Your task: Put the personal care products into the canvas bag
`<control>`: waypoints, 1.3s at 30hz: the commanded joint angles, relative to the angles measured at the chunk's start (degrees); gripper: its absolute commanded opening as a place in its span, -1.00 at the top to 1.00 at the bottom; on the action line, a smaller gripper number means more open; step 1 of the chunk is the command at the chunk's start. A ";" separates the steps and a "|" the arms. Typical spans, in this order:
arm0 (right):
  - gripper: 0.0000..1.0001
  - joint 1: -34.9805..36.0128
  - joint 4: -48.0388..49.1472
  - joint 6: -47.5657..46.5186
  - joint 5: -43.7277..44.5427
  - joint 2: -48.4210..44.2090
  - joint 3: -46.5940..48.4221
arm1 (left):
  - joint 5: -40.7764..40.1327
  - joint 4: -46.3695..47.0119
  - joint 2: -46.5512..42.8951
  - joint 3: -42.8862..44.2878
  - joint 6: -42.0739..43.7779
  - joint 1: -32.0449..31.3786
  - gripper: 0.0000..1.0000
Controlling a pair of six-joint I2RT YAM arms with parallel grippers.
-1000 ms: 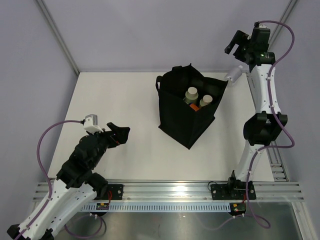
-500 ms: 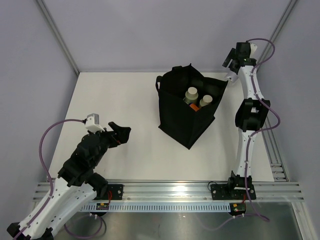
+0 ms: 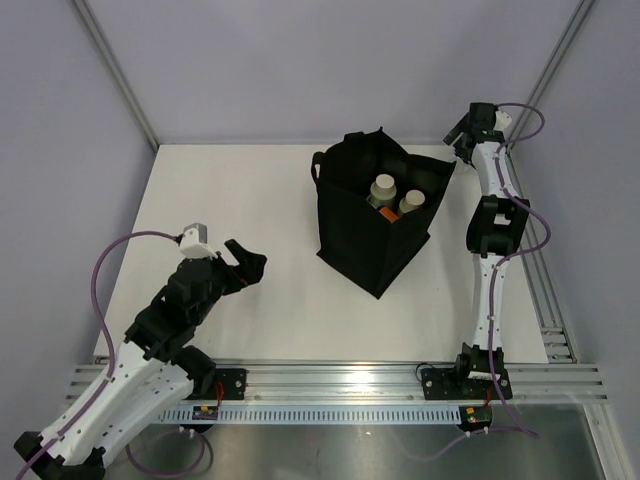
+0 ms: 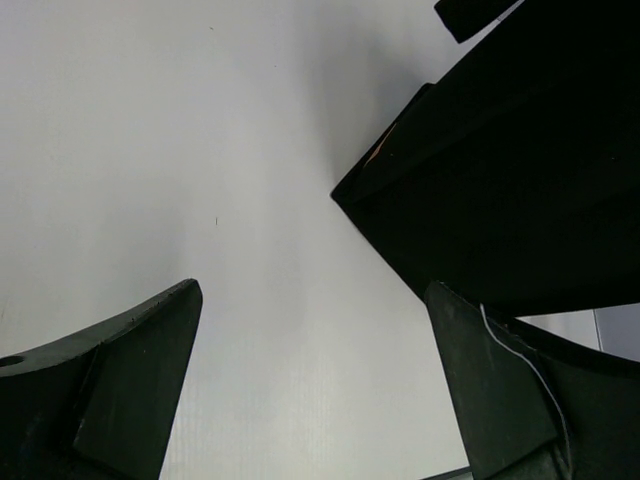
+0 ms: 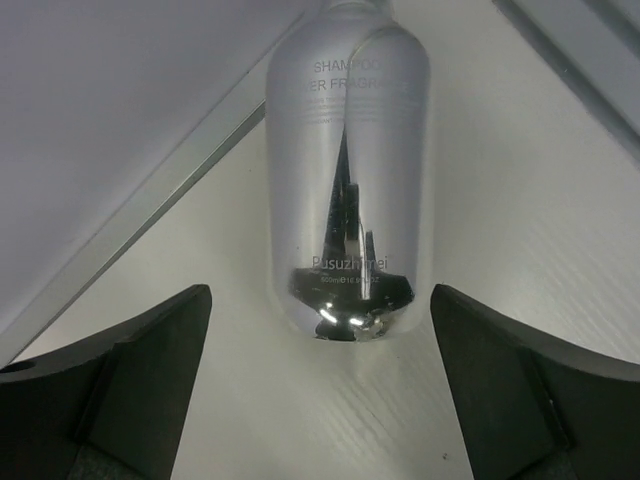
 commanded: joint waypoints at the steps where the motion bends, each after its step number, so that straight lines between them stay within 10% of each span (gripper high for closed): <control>1: -0.93 -2.78 0.94 7.41 -5.10 2.36 2.53 | -0.85 2.89 2.75 3.61 -0.97 0.18 -0.98; 19: -0.08 -8.41 2.26 12.61 -23.48 1.14 -6.16 | 1.53 6.41 10.93 6.78 0.79 0.18 -0.98; 34: 0.04 -14.82 -16.70 -8.03 -39.04 -18.46 -31.54 | 4.07 11.68 3.65 2.04 3.78 0.18 -0.98; 39: -0.04 -14.83 -29.45 -30.25 -35.64 -21.11 -31.84 | 5.31 12.39 -0.58 -0.95 3.60 0.18 -0.98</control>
